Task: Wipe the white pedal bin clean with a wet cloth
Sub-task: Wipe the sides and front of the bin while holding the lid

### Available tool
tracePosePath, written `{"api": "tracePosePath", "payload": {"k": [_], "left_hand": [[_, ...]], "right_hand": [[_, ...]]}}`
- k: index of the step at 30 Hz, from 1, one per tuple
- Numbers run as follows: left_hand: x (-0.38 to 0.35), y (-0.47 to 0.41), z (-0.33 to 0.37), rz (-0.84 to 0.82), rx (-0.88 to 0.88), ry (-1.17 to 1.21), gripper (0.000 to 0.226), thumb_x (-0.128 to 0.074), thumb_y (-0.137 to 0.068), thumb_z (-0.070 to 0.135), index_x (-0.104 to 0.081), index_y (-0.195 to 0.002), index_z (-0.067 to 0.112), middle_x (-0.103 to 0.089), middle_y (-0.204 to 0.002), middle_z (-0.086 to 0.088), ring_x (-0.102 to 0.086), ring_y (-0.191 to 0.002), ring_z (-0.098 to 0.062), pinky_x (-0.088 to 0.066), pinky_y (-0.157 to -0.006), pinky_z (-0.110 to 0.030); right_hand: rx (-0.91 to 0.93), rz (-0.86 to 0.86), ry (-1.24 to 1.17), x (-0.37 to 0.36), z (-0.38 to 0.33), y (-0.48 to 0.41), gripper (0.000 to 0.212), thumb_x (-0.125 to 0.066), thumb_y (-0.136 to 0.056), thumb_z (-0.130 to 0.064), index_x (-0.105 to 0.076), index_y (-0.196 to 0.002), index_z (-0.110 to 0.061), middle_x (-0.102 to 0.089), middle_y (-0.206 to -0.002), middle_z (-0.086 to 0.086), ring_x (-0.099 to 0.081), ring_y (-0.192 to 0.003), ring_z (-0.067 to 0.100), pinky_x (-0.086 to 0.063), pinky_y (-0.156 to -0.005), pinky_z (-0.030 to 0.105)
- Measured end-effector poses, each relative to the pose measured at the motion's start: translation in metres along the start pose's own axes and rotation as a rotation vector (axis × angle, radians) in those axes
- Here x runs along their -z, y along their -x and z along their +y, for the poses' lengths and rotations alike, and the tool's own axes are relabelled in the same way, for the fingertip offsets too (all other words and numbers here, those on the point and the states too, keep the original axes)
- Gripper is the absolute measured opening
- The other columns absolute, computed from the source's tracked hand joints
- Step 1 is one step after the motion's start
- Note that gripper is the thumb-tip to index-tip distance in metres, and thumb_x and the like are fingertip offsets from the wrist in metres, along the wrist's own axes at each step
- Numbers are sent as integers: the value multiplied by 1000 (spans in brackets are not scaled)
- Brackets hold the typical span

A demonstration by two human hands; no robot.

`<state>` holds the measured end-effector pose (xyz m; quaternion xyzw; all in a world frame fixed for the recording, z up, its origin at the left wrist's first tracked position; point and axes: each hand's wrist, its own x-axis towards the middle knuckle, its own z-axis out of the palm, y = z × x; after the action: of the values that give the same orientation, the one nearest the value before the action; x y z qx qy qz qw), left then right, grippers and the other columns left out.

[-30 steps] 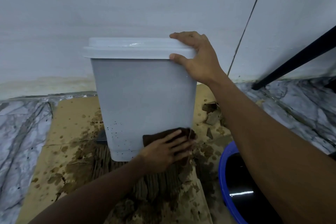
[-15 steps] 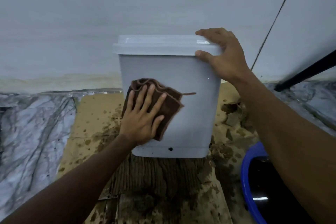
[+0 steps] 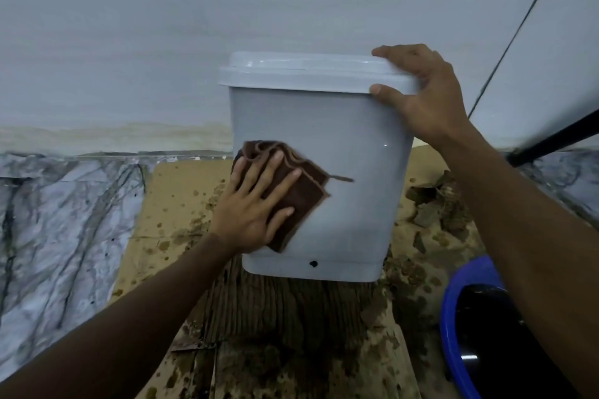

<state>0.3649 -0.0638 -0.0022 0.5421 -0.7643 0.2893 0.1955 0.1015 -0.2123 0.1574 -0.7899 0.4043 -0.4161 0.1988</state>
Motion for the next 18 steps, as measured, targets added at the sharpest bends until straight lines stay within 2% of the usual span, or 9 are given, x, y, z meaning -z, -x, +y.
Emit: {"api": "tracePosePath", "payload": {"k": [3, 8, 10, 13, 15, 18], "left_hand": [[-8, 7, 22, -22, 34, 3, 62, -34, -104, 45, -27, -159, 18, -10, -167, -17, -3, -156, -35, 0, -124, -57], [-28, 62, 39, -183, -402, -91, 65, -36, -104, 48, -19, -161, 22, -11, -167, -13, -16, -153, -33, 4, -126, -53], [-28, 64, 27, -190, -483, -98, 65, -37, -105, 51, -19, -162, 25, -10, -169, -11, -13, -155, -28, 2, -126, -50], [-18, 45, 3, -138, -382, -59, 67, -39, -103, 56, -22, -161, 27, -5, -170, -11, -14, -155, -28, -1, -127, -49], [-7, 28, -6, -72, -197, -29, 67, -43, -101, 55, -27, -159, 24, -10, -169, -13, -18, -154, -31, -5, -126, -51], [2, -1, 2, -4, 52, 4, 64, -41, -103, 49, -29, -158, 19, -15, -166, -17, -11, -156, -34, -7, -125, -56]], "right_hand": [[-4, -5, -2, 0, -1, 0, 49, -72, -82, -38, -66, -130, -31, -61, -128, -7, -50, -125, 21, -39, -103, 25], [-2, -9, -15, 1, 0, 1, 48, -73, -82, -36, -67, -129, -31, -62, -127, -7, -49, -125, 21, -36, -100, 16], [7, -12, -14, 1, 0, 2, 48, -73, -82, -36, -66, -130, -31, -62, -127, -6, -49, -125, 22, -36, -100, 15], [-7, -14, -16, 2, 1, 3, 48, -72, -83, -37, -66, -130, -32, -61, -128, -5, -48, -126, 22, -36, -101, 17], [-10, -10, -10, 0, 0, 2, 49, -71, -82, -38, -66, -130, -32, -61, -128, -5, -48, -125, 22, -37, -103, 22], [-19, 4, -1, -1, -2, 2, 49, -70, -80, -40, -66, -129, -33, -62, -127, -5, -49, -124, 22, -37, -103, 23]]}}
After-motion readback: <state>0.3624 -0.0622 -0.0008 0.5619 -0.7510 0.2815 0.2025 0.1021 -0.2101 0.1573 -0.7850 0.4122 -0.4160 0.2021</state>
